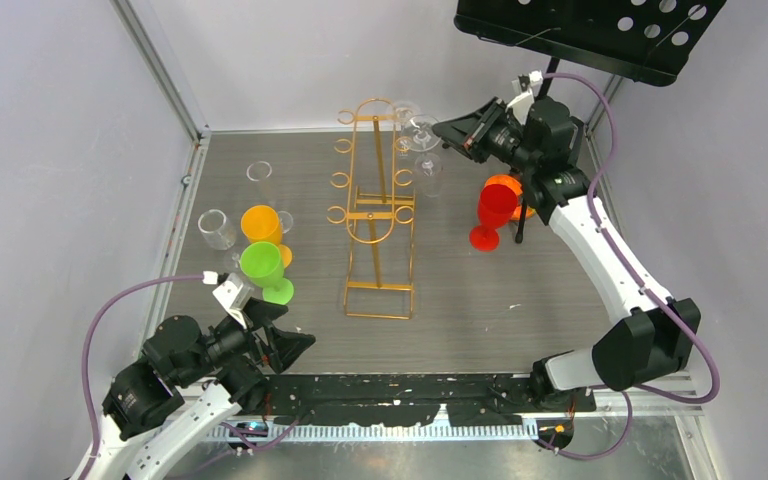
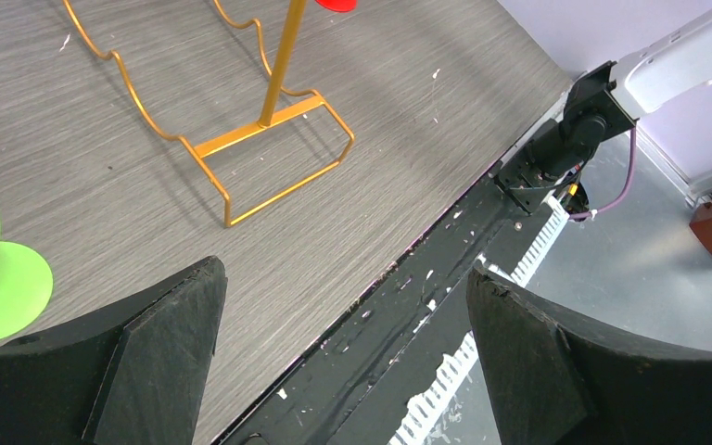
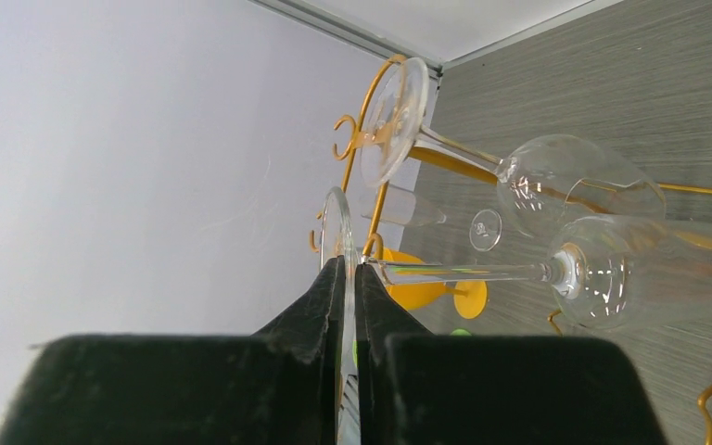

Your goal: Take the wine glass off the wine glass rack

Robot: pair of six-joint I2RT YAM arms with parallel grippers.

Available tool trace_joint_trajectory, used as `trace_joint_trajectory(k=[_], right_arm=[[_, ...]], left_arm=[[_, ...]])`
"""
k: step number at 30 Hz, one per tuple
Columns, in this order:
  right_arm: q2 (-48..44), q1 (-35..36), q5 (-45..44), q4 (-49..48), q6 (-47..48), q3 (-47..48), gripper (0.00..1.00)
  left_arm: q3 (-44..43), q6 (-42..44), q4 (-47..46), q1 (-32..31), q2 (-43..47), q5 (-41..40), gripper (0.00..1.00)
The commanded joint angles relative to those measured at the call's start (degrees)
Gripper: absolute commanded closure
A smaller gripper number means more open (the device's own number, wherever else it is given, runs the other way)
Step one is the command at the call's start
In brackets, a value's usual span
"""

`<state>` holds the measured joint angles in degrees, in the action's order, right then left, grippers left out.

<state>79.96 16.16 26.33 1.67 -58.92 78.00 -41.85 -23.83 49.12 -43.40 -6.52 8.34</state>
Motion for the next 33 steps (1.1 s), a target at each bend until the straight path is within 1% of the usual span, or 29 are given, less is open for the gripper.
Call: trace_joint_trajectory(k=[1,8,18,25,33], right_arm=[[-4.9,-0.5,1.4,-6.7,-0.8,-0.5,0.94],[-10.1,-1.0,3.0,-6.1,0.7,-4.7,0.94],[-23.4,-1.2,4.2,-2.1,5.6,-15.2,0.94],[-33.9,-1.1,5.9,5.0,9.9,-21.1,0.94],[-43.0,-1.1,9.6,17.1,16.7,-21.7,0.94]], left_arm=[[-0.1,-0.4,-1.8,0.1,-0.9,-0.8,0.02],[-0.1,-0.8,-1.8,0.1,-1.1,-0.9,0.02],[-0.9,-2.0,-1.2,0.1,-0.3,-2.3,0.03],[-2.5,-5.7,-0.6,0.1,-0.5,-3.0,0.03],[-5.2,-11.6,0.4,0.1,-1.0,-4.9,0.03]])
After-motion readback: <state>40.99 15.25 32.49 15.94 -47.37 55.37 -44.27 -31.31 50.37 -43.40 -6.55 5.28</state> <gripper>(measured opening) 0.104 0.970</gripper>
